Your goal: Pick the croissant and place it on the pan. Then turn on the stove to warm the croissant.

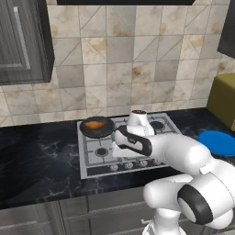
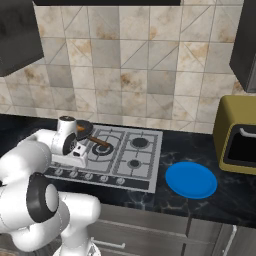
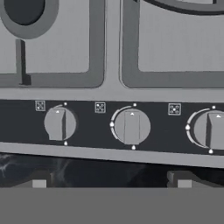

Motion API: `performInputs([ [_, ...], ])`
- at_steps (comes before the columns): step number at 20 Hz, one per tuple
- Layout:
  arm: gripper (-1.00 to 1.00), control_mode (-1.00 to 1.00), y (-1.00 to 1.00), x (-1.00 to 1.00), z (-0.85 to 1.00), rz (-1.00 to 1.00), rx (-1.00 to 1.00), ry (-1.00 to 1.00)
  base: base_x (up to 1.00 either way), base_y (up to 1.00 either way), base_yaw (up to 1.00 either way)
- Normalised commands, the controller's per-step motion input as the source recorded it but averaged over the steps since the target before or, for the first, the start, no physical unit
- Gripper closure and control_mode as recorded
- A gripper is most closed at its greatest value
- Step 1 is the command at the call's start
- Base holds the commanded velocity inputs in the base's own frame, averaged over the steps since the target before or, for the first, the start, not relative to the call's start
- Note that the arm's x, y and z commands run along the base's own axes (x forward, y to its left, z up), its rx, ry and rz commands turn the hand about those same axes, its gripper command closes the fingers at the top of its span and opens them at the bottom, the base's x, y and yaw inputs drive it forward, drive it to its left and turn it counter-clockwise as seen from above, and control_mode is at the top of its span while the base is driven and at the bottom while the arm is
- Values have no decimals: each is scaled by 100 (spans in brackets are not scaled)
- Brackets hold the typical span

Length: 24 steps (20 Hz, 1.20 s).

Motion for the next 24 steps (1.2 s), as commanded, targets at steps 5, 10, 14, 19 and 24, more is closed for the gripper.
performInputs([
  [5,-100,-100,0,10,-8,1,0,0,0,0,0],
  [10,-100,-100,-2,46,-36,1,-4,0,0,0,0],
  [14,-100,-100,0,36,-18,1,-1,0,0,0,0],
  [19,-100,-100,0,0,0,0,0,0,0,0,0],
  [24,-100,-100,0,0,-4,0,0,0,0,0,0],
])
